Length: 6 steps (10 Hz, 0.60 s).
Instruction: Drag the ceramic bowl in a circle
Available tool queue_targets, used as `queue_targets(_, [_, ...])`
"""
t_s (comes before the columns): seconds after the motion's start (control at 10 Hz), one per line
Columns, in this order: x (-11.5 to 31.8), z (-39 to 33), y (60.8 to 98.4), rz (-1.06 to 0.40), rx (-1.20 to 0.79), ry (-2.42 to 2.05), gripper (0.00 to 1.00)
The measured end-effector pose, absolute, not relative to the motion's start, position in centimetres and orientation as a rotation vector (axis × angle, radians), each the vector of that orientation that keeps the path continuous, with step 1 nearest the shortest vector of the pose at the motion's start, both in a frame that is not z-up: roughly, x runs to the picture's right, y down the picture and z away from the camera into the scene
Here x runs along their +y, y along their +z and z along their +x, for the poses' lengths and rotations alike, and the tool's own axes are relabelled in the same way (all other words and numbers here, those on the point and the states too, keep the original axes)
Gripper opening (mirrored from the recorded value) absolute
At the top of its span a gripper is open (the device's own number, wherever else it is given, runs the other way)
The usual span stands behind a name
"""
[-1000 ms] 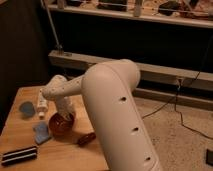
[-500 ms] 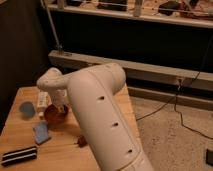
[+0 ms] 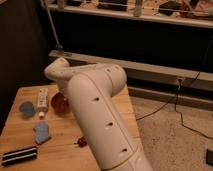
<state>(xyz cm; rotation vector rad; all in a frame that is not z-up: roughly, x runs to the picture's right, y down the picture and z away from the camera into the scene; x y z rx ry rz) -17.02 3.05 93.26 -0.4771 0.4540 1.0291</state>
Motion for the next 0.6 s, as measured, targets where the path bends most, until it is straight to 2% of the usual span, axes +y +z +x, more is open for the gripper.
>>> queue_targets(0.3, [3.8,-8.1,93.5,-0.415,0.597,1.109,0.00])
queue_targets(0.6, [7.2,-0.6,91.4,-0.408,0.734,1.160,0.00])
